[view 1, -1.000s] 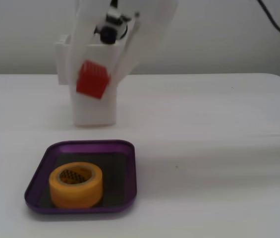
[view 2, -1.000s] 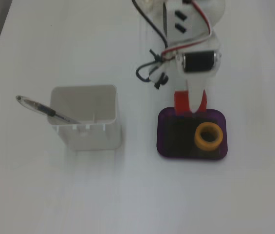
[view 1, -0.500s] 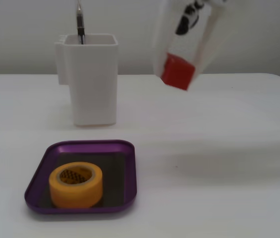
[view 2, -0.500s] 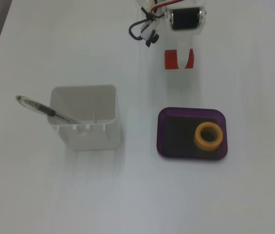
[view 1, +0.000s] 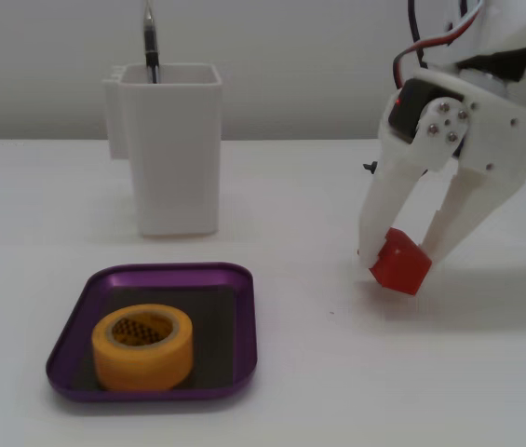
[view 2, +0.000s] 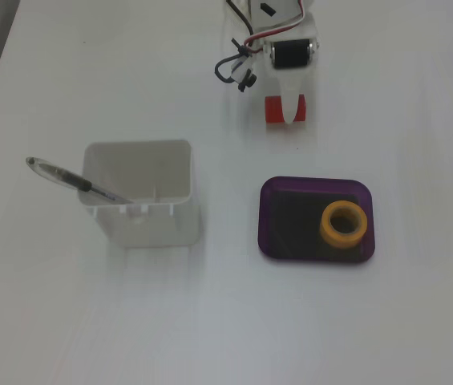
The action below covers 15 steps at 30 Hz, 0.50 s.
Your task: Remove the cube from the box.
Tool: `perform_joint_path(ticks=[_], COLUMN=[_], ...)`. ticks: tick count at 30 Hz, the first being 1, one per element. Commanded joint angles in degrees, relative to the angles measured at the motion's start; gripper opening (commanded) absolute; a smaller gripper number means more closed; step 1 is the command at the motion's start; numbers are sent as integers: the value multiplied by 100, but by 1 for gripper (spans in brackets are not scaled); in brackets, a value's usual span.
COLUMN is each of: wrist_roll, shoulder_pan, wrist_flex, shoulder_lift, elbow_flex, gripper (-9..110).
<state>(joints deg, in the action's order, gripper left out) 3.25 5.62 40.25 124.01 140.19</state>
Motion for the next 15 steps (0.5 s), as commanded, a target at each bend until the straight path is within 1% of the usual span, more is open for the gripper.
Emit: perform_joint_path(ticks=[1, 4, 11, 15], wrist_roll=[-26, -35, -35, -26], shoulder_pan=[211, 308, 316, 264], wrist_flex=[-167, -149, -123, 26], shoulder_lift=[176, 185, 246, 264], elbow_flex=[-35, -35, -53, -132], gripper=[0, 1, 17, 18])
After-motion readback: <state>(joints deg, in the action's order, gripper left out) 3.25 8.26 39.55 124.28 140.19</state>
